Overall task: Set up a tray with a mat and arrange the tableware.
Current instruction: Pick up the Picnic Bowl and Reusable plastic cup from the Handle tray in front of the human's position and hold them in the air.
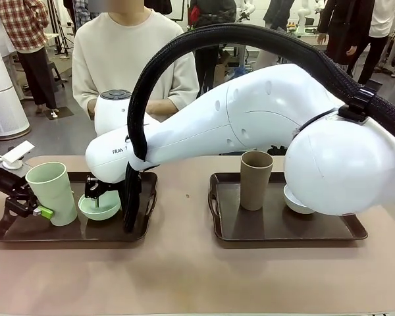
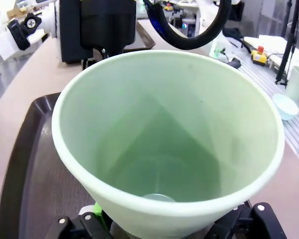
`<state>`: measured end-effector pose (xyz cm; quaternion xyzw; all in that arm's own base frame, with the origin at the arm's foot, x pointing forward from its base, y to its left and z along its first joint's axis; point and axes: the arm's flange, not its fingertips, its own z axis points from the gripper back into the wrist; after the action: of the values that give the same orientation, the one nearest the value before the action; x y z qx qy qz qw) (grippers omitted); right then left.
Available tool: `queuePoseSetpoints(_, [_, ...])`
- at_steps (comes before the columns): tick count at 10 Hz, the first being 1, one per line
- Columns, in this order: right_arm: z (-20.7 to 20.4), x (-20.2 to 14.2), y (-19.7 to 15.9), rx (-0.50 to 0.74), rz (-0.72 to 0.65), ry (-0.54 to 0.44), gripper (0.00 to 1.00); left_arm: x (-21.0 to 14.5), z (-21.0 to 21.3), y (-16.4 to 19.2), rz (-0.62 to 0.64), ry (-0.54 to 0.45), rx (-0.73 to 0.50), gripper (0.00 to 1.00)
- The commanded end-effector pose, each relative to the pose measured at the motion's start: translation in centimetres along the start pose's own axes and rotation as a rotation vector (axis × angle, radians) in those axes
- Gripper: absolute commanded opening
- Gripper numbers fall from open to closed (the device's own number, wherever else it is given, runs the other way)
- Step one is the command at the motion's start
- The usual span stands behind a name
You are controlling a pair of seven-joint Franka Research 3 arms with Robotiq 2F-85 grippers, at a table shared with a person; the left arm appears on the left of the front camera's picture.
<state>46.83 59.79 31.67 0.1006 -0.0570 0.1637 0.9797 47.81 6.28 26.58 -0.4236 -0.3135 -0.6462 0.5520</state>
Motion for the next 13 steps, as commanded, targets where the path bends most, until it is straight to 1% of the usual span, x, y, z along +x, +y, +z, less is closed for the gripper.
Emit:
queuePoseSetpoints(1, [-0.3,-0.3,-0.2,0.018,0.036,-0.009,0.40,0.3,-0.4,-0.2,-0.003,-0.007,0.043,0.44])
queuePoseSetpoints(2, [-0.3,-0.4,-0.1,0.006,0.036,-0.013,0.00,0.6,-0.6,-0.2,0.002,-0.007,0.048,0.00])
queuePoseSetpoints(3, [-0.1,-0.5,-0.1,-0.011,0.032,-0.020,0.36,1.1,-0.9,-0.1,0.007,-0.005,0.050,0.39])
queuePoseSetpoints(4, [0.2,-0.7,-0.1,-0.029,0.023,-0.025,0.00,0.9,-0.6,0.0,0.012,-0.003,0.052,0.00])
queuePoseSetpoints(6, [0.9,-1.1,-0.1,-0.050,0.015,-0.034,0.00,1.0,-0.5,-0.1,0.020,-0.002,0.055,0.00])
queuePoseSetpoints(7, [0.9,-1.1,-0.1,-0.056,0.011,-0.036,0.00,1.1,-0.5,-0.2,0.020,-0.001,0.056,0.27])
queuePoseSetpoints(8, [1.0,-1.1,-0.2,-0.061,0.008,-0.039,0.00,1.2,-0.5,-0.2,0.021,0.003,0.060,0.27])
queuePoseSetpoints(9, [1.1,-1.2,-0.3,-0.070,0.002,-0.039,0.00,1.4,-0.6,-0.3,0.025,0.004,0.063,0.00])
queuePoseSetpoints(10, [1.3,-1.3,-0.5,-0.078,-0.005,-0.037,0.00,1.5,-0.6,-0.3,0.030,0.005,0.070,0.27])
queuePoseSetpoints(11, [1.4,-1.4,-0.7,-0.078,-0.007,-0.037,0.00,1.6,-0.3,-0.3,0.034,0.002,0.076,0.00])
queuePoseSetpoints(12, [1.5,-1.3,-0.9,-0.081,-0.013,-0.032,0.00,1.7,-0.2,-0.2,0.044,0.014,0.079,0.27])
queuePoseSetpoints(13, [2.5,-1.4,-1.3,-0.090,-0.038,-0.003,0.00,2.3,0.5,-0.3,0.082,0.035,0.077,0.00])
